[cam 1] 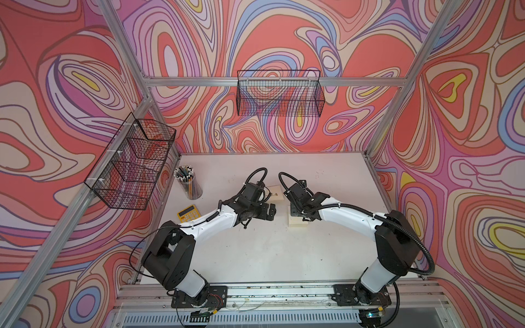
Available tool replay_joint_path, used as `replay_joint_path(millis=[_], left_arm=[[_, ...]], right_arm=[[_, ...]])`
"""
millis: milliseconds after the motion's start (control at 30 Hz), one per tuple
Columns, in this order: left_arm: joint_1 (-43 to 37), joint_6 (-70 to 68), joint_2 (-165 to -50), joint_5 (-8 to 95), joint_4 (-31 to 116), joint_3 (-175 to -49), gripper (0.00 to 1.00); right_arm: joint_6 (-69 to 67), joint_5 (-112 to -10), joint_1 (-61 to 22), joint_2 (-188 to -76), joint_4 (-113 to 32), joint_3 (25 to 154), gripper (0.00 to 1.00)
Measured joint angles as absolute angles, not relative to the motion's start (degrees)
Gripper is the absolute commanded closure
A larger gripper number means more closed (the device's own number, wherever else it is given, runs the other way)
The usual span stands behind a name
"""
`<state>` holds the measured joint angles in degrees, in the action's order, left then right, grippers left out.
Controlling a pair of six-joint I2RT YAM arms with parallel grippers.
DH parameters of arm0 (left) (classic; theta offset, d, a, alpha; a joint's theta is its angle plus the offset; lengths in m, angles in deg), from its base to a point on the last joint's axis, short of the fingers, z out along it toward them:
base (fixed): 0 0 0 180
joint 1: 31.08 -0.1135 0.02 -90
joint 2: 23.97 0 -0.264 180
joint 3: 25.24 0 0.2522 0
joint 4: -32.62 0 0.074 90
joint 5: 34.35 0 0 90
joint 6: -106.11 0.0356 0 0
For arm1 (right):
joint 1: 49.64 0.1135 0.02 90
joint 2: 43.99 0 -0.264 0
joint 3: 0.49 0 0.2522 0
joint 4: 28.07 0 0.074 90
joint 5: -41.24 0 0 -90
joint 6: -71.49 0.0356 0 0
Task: Take the rings out of the lift-off lid box
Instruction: Close the lid on the jewelry box.
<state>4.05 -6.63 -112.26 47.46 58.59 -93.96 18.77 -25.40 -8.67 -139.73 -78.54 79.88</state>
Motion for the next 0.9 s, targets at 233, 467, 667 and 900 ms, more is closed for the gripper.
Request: replay_joint_path(millis=[233,467,667,900], left_arm=[[4.1,-6.6,-112.3,47.2,58.6,-94.0,0.00],[4.1,-6.7,-112.3,47.0,58.6,-94.0,0.00],[4.1,-6.7,-112.3,46.6,58.6,-94.0,0.00],[4.1,-6.7,-112.3,46.6,58.6,-94.0,0.00]], right_arm=[[18.6,-25.7,-8.7,-141.3,-78.2,80.0,0.78],[18.5,-25.8,-9.0,-143.2,-77.1,80.0,0.73],[18.4,-25.8,-9.4,-143.7,-76.5,80.4,0.73],[18.4,-25.7,-10.4,-145.2,-75.7,80.9,0.73]])
